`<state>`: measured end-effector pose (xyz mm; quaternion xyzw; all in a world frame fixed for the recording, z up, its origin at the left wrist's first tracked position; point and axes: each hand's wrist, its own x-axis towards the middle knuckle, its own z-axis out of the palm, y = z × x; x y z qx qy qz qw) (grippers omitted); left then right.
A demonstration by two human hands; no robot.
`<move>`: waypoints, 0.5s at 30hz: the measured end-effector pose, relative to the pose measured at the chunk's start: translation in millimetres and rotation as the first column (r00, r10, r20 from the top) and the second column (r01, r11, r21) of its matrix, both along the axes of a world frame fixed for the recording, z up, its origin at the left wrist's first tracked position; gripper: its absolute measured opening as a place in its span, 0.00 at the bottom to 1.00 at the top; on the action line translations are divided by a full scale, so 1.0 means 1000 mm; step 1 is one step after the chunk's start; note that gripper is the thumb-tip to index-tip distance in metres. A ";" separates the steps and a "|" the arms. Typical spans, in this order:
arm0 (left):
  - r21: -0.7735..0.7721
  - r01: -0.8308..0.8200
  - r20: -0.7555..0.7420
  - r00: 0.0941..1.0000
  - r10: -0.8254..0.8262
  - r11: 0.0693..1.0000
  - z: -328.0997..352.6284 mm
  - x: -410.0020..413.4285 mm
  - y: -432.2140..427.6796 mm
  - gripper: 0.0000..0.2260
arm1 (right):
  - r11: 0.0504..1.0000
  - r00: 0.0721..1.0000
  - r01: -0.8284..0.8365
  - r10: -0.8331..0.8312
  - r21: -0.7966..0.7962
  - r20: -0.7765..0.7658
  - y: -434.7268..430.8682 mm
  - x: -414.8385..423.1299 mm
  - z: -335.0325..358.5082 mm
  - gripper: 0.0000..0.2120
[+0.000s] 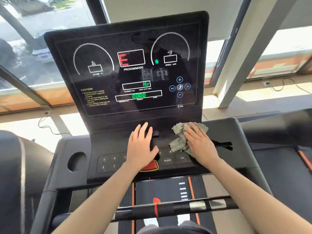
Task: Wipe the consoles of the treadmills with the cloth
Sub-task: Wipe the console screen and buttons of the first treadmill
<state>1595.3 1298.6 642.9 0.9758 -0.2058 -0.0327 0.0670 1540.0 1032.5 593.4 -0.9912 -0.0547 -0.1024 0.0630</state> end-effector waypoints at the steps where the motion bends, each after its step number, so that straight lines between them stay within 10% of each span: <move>1: 0.025 -0.005 -0.004 1.000 0.005 1.000 -0.002 -0.001 -0.002 0.34 | 0.996 0.997 0.072 -0.072 0.044 -0.004 -0.009 -0.007 -0.001 0.23; 5: 0.041 -0.031 0.006 1.000 0.031 0.999 -0.006 -0.006 -0.009 0.34 | 0.962 0.981 0.189 -0.178 0.195 -0.076 -0.012 -0.015 0.000 0.22; 15: 0.003 -0.014 0.006 1.000 0.014 1.000 -0.002 -0.008 -0.007 0.30 | 0.936 0.934 -0.344 0.349 0.081 -0.071 0.039 0.021 0.008 0.21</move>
